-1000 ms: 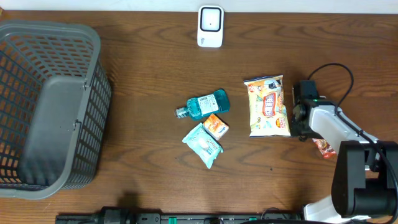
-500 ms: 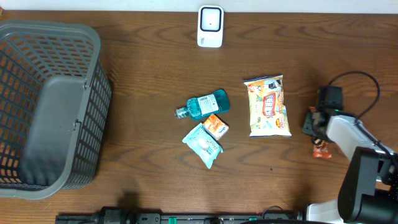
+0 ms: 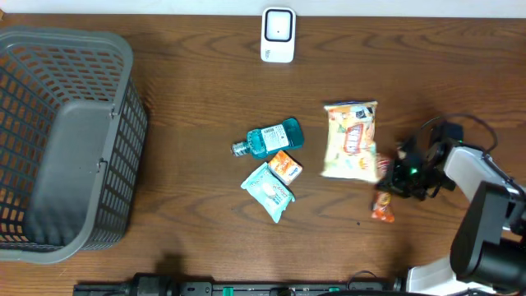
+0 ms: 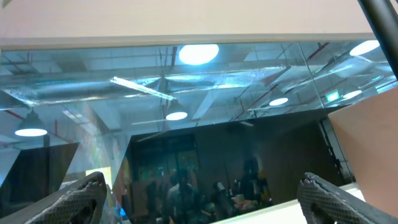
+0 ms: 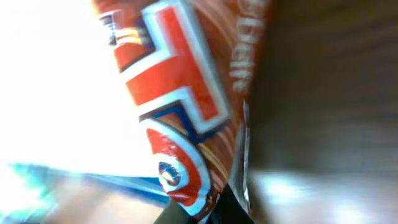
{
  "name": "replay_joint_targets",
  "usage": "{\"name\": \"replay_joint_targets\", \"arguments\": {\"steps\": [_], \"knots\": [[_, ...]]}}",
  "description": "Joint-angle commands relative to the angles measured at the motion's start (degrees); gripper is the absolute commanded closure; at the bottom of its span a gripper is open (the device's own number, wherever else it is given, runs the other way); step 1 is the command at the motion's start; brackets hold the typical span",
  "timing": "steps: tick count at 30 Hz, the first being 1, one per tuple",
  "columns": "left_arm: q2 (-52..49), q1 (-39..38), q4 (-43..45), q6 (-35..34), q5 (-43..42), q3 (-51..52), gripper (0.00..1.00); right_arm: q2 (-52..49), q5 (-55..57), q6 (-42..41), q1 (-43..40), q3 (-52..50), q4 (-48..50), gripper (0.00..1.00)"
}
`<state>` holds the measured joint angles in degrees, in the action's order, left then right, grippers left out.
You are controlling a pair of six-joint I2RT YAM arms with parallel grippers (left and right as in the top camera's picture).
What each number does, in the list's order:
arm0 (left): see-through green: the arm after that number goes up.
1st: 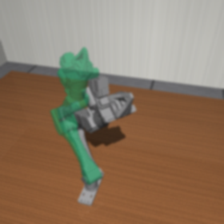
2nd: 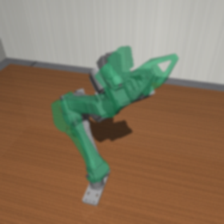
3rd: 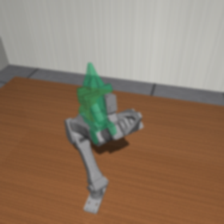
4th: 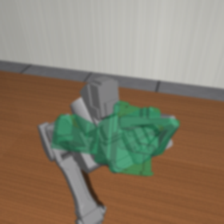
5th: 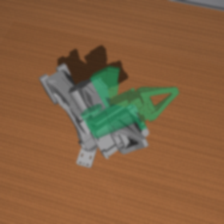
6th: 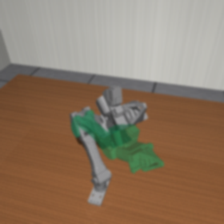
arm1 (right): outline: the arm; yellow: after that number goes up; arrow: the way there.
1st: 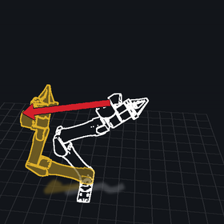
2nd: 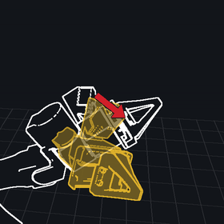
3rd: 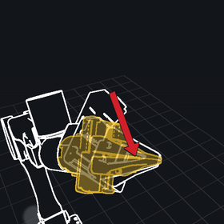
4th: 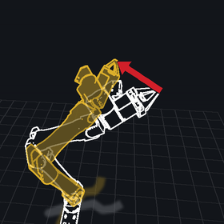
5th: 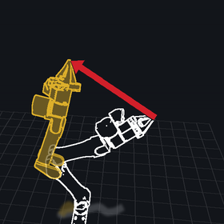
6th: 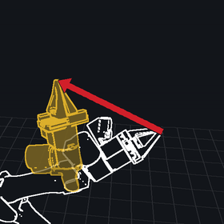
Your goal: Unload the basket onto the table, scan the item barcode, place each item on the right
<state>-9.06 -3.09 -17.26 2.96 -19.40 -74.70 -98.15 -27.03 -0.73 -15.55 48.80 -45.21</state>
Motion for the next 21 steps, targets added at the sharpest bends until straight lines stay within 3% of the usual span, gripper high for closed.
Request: {"name": "replay_joint_targets", "arguments": {"steps": [1, 11, 16, 21], "knots": [[0.7, 0.2, 0.4, -0.3, -0.5, -0.1, 0.02, 1.7, -21.6, 9.6, 0.6, 2.6, -2.4, 0.99], [0.7, 0.2, 0.2, -0.3, -0.5, 0.1, 0.02, 17.2, -19.5, 14.7, 4.9, 3.2, -6.0, 0.99], [0.7, 0.2, 0.2, -0.3, -0.5, 0.7, 0.02, 19.6, -7.2, 13.6, 13.4, 2.9, -0.7, 0.99], [0.7, 0.2, 0.3, -0.3, -0.5, 0.7, 0.02, 15.6, 18.9, 10.0, 22.8, 2.4, 5.4, 0.99]]}}
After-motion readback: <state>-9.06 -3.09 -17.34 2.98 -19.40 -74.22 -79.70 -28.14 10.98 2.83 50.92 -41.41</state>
